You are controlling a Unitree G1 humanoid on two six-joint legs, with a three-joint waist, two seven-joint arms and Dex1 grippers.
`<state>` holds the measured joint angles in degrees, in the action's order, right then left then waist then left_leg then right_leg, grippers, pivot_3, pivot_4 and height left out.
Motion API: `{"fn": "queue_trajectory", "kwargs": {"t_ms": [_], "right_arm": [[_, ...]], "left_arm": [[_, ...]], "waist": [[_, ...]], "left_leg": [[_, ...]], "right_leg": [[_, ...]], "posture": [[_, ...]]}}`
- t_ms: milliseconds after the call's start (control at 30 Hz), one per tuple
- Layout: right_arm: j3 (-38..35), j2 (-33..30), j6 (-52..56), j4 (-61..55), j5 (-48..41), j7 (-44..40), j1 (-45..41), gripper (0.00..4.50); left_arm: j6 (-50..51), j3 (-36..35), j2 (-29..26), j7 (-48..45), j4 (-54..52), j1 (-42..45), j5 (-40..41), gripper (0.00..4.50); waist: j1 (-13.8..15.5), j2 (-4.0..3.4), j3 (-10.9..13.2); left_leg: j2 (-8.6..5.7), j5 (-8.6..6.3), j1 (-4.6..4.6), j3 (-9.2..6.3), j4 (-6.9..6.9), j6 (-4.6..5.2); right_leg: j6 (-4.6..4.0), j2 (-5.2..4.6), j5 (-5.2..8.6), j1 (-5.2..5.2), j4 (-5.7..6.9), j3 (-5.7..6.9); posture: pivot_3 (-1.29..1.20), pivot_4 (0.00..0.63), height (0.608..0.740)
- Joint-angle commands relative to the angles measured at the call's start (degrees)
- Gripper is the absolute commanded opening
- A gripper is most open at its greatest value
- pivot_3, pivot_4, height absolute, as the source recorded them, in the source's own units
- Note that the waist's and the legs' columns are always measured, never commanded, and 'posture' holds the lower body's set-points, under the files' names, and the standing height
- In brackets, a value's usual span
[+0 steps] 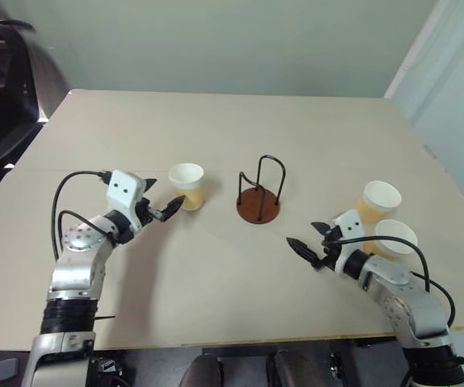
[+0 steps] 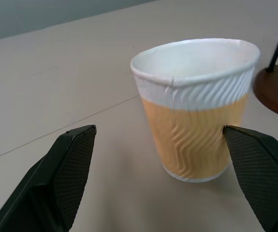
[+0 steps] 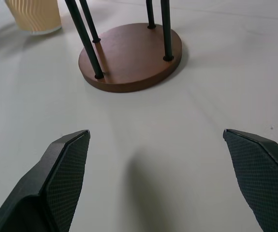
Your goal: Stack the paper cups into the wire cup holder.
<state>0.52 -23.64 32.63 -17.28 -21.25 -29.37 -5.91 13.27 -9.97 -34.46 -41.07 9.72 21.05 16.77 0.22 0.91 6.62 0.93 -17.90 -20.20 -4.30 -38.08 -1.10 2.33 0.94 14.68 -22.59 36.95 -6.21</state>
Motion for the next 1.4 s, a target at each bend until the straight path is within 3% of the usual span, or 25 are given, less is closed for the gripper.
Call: {"fn": "queue_trajectory", "kwargs": {"t_ms": [33, 267, 467, 867, 1167, 1400], "right_arm": [[-1.1, -1.6, 0.2, -4.2, -2.0, -2.4, 1.3, 4.49], [-4.1, -7.5, 5.3, -9.1, -7.2, -6.4, 3.7, 4.49], [-4.6, -6.2, 6.3, -8.0, -6.1, -2.2, 0.2, 4.49], [-3.6, -7.2, 7.8, -5.4, -6.5, -4.3, -3.7, 4.49], [-2.7, -7.3, 8.3, -4.2, -6.4, -4.7, -6.0, 4.49], [-2.7, -6.8, 7.9, -3.2, -5.4, -3.6, -6.3, 4.49]], "left_arm": [[1.4, 1.7, -1.5, -5.2, -1.6, 0.9, 1.4, 4.50], [3.7, 7.8, -6.3, -19.9, 2.7, 5.6, 1.6, 4.50], [0.4, 7.2, -7.2, -20.3, 9.4, 8.9, -0.5, 4.50], [-2.2, 5.9, -10.7, -28.1, 3.2, 0.9, 1.8, 4.50], [5.6, 5.9, -18.6, -37.0, -1.4, 12.4, 7.0, 4.50], [5.0, 8.8, -19.6, -40.7, 3.3, 22.1, 4.5, 4.50]], "waist": [[0.2, 0.00, 0.0], [0.6, 0.02, 0.0], [0.1, 0.01, 0.0], [0.1, 0.01, 0.0], [0.3, 0.01, 0.0], [0.1, 0.01, 0.0]], "left_leg": [[0.00, 0.00, 0.00, 0.00, -0.02, 0.00], [-0.03, 0.01, -0.20, -0.01, -0.15, -0.01], [0.00, 0.03, -0.20, 0.00, -0.15, 0.01], [0.01, 0.21, -0.79, 0.00, -0.12, 0.04], [0.05, 0.41, -0.88, -0.01, -0.17, 0.21], [0.06, 0.47, -0.95, -0.02, -0.14, 0.11]], "right_leg": [[0.00, -0.01, 0.00, 0.01, 0.00, 0.00], [0.06, -0.02, -0.04, -0.06, -0.01, 0.00], [0.08, -0.03, -0.05, -0.14, 0.05, -0.03], [0.15, -0.05, -0.09, -0.71, 0.01, -0.03], [0.07, -0.10, -0.46, -0.75, 0.04, -0.03], [0.07, -0.12, -0.47, -0.88, 0.04, -0.02]], "posture": [[0.00, 0.150, 0.740], [0.00, 0.150, 0.740], [0.00, 0.150, 0.740], [0.00, 0.150, 0.740], [0.00, 0.150, 0.740], [0.00, 0.150, 0.740]]}}
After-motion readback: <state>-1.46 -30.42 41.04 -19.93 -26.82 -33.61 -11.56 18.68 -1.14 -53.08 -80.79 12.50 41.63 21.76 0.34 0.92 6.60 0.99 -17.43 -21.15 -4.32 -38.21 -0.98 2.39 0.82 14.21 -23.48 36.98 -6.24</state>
